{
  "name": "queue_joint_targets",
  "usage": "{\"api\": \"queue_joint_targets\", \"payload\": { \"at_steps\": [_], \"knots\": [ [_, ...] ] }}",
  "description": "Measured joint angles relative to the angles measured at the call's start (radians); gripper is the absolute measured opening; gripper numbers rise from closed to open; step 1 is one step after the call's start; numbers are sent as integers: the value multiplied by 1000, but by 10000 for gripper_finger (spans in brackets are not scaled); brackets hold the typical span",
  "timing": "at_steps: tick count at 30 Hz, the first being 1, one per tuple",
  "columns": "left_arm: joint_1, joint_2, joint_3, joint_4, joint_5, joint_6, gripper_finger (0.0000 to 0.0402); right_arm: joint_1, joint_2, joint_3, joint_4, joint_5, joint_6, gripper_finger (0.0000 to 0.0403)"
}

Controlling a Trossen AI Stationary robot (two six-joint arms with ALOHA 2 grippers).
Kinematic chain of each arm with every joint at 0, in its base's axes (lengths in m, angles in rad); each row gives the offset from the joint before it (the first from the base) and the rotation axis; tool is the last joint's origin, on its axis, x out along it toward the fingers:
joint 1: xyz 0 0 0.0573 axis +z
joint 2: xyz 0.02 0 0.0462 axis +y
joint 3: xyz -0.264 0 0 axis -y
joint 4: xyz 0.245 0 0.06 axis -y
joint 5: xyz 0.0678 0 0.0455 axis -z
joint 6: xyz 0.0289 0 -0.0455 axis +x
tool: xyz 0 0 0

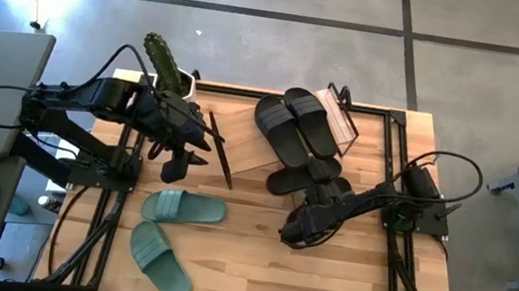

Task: Pick and place slides into the shelf
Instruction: Adjust the black slipper

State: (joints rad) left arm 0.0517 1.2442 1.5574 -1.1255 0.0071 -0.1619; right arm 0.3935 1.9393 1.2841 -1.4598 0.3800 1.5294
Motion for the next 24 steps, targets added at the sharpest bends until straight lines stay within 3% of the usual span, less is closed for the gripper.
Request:
{"api": "queue_joint_targets", "payload": {
  "at_steps": [4, 10, 17, 24],
  "knots": [
    [0, 0, 0, 0, 0, -1, 165, 48, 0, 63, -111, -12, 37, 3],
    [0, 0, 0, 2, 0, -8, 165, 126, -52, 188, -111, -8, -18, 1],
    [0, 1, 0, 8, 1, -18, 165, 246, -104, 387, -112, 23, -252, 1],
    [0, 1, 0, 8, 3, -18, 165, 342, -137, 589, -110, -17, -351, 0]
  ]
}}
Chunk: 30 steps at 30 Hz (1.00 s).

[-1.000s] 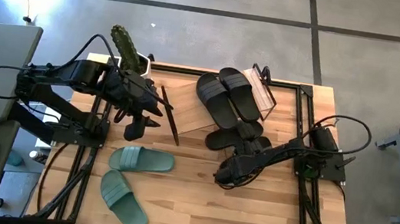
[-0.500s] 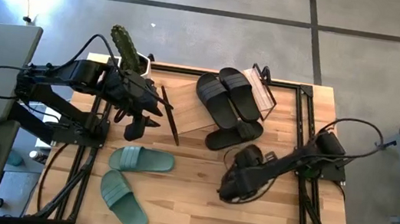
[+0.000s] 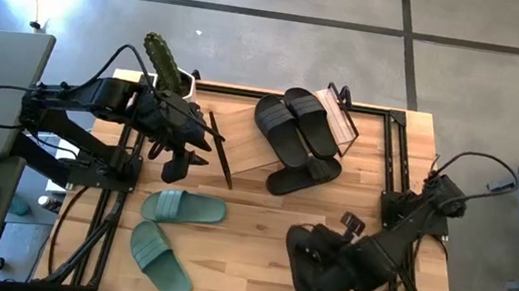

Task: Pick and place slides into the shelf
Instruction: Adjust the black slipper

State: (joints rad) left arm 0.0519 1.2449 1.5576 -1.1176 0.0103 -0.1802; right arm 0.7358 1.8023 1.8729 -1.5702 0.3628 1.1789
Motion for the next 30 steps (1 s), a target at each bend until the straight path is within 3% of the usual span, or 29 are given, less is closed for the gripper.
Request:
{"api": "queue_joint_targets", "payload": {
  "at_steps": [3, 7, 21, 30],
  "knots": [
    [0, 0, 0, 0, 0, 0, 165, 29, 0, 30, -1, -51, -35, 0],
    [0, 0, 0, 0, 0, 0, 165, 59, 1, -20, 0, -85, 35, 0],
    [0, 0, 0, 0, 0, -1, 165, 97, 64, -519, 0, 73, 211, 0],
    [0, 0, 0, 1, -3, -1, 165, 75, 64, -731, 75, 75, 247, 0]
  ]
}}
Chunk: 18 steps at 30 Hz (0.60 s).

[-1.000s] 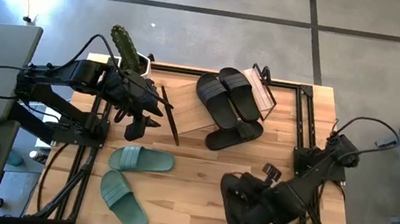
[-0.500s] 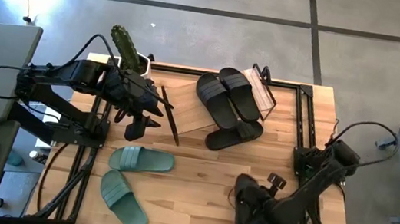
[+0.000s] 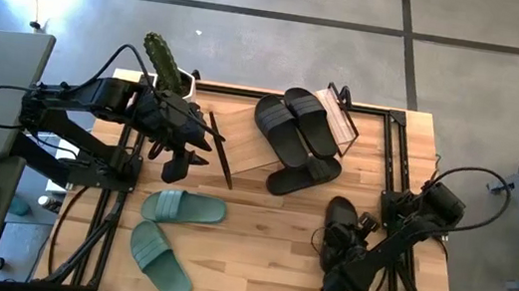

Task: Pick and place slides into the shelf
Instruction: Adjust the black slipper

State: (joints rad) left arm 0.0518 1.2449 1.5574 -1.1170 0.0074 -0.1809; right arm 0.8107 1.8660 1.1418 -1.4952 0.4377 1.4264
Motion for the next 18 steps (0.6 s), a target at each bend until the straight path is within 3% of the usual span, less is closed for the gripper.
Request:
{"api": "queue_joint_targets", "payload": {
  "at_steps": [8, 18],
  "knots": [
    [0, 0, 0, 1, 0, 25, 165, -14, 0, -69, 50, 32, 33, 6],
    [0, 0, 0, 0, 0, 33, 165, -14, -1, -83, 74, 37, 24, 70]
  ]
}}
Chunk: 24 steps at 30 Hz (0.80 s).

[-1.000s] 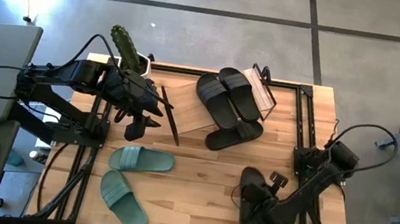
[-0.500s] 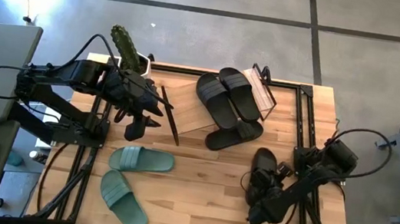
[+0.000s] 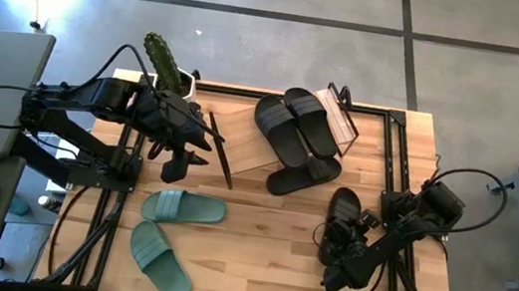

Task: Pick and place slides into the shelf
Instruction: Adjust the black slipper, then put the black slipper under the shelf

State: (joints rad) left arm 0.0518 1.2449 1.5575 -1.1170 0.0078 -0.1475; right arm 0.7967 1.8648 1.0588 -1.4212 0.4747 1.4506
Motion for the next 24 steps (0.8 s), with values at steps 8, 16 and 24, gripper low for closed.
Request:
{"api": "queue_joint_targets", "payload": {
  "at_steps": [8, 16, 24],
  "knots": [
    [0, 0, 0, -18, 3, 11, 165, 2, -1, 0, -5, -15, 0, 96],
    [0, 0, 0, -30, 2, 17, 165, 9, -33, 59, -75, -1, 0, 99],
    [0, 0, 0, -43, 0, 29, 165, 50, -45, 220, -134, -18, -25, 99]
  ]
}}
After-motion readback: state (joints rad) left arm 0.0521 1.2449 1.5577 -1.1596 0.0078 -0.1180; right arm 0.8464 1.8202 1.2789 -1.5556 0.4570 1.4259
